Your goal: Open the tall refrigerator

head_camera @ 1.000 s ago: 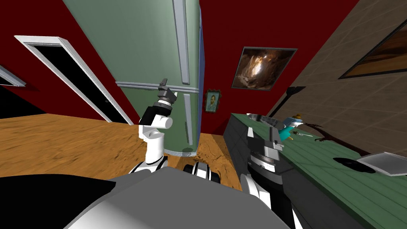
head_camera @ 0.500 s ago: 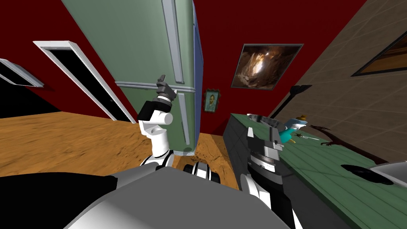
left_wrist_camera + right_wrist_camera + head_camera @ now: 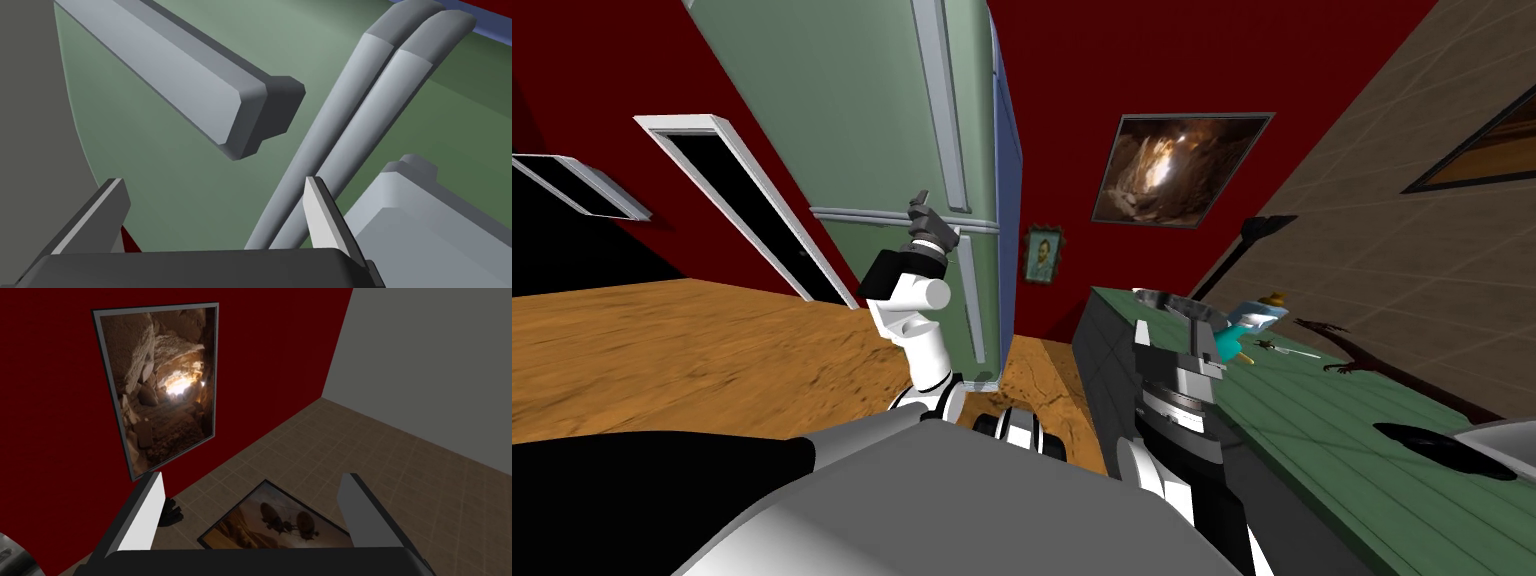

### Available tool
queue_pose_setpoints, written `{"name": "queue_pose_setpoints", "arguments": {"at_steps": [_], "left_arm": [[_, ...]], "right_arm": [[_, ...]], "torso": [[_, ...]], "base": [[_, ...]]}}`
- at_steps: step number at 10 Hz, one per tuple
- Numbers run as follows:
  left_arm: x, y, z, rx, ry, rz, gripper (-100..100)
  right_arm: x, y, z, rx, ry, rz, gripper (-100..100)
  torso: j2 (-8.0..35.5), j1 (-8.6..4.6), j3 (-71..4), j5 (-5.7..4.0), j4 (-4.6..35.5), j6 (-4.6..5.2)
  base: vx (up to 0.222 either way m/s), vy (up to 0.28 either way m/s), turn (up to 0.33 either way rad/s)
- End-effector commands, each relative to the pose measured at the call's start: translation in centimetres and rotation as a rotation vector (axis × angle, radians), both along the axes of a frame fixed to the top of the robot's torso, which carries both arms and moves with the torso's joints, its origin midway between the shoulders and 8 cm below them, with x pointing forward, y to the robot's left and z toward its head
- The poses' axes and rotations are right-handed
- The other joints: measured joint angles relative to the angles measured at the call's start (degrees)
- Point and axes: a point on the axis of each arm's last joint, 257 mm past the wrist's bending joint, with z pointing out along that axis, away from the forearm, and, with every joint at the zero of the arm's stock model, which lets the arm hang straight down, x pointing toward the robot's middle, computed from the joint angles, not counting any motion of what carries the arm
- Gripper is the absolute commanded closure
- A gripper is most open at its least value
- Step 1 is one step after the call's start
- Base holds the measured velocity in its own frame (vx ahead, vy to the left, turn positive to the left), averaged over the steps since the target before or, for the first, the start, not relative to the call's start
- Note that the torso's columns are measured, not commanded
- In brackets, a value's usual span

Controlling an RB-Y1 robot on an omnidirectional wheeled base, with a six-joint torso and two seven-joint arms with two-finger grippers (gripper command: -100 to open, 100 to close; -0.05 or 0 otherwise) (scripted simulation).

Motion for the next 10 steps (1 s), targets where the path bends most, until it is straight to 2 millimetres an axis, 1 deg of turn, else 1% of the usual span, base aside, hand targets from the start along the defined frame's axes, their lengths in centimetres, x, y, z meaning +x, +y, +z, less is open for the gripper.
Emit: {"name": "queue_pose_setpoints", "arguments": {"at_steps": [1, 2, 3, 4, 5, 6, 7, 8, 9, 10], "left_arm": [[0.7, -0.5, -0.9, -0.063, 0.018, -0.039, -100], [0.4, -0.3, -0.5, -0.049, 0.007, -0.028, -100], [1.7, -0.9, -0.2, -0.046, 0.003, -0.058, -100], [2.2, -1.6, 0.7, -0.040, -0.017, -0.084, -100], [3.2, -1.6, 0.0, -0.045, 0.006, -0.088, -100], [3.7, -2.3, 0.8, -0.038, -0.014, -0.114, -100], [4.5, -2.3, 0.2, -0.043, 0.006, -0.117, -100], [4.8, -3.0, 1.2, -0.037, -0.018, -0.141, -100], [5.8, -2.9, 0.5, -0.042, 0.007, -0.145, -100], [6.3, -3.6, 1.3, -0.038, -0.011, -0.169, -100]], "right_arm": [[0.0, 0.0, 0.0, 0.000, 0.000, 0.000, 0], [0.0, 0.0, 0.0, 0.000, 0.000, 0.000, 0], [0.0, 0.0, 0.0, 0.000, 0.000, 0.000, 0], [0.0, 0.0, 0.0, 0.000, 0.000, 0.000, 0], [0.0, 0.0, 0.0, 0.000, 0.000, 0.000, 0], [0.0, 0.0, 0.0, 0.000, 0.000, 0.000, 0], [0.0, 0.0, 0.0, 0.000, 0.000, 0.000, 0], [0.0, 0.0, 0.0, 0.000, 0.000, 0.000, 0], [0.0, 0.0, 0.0, 0.000, 0.000, 0.000, 0], [0.0, 0.0, 0.0, 0.000, 0.000, 0.000, 0]], "torso": [[-0.1, 0.02, 0.0, 0.02, 0.0, 0.01], [-0.1, 0.04, -0.1, 0.04, -0.1, 0.02], [-0.1, 0.10, -0.1, 0.04, 0.0, -0.04], [-0.1, 0.10, -0.1, 0.04, 0.0, -0.08], [0.0, 0.07, 0.0, 0.03, 0.1, -0.15], [0.1, 0.06, 0.0, 0.01, 0.1, -0.04], [0.1, 0.05, 0.0, 0.00, 0.1, -0.09], [0.1, 0.10, 0.0, 0.02, 0.1, -0.10], [0.1, 0.12, 0.0, 0.03, 0.1, -0.12], [0.1, 0.13, 0.0, 0.04, 0.1, -0.08]], "base": [[0.000, -0.024, 0.009], [-0.006, -0.008, 0.008], [-0.010, -0.022, 0.147], [-0.019, -0.051, 0.326], [-0.012, -0.047, 0.136], [-0.014, -0.041, 0.184], [-0.007, -0.031, 0.051], [-0.006, -0.027, 0.152], [-0.008, -0.027, 0.097], [-0.018, -0.031, 0.193]]}}
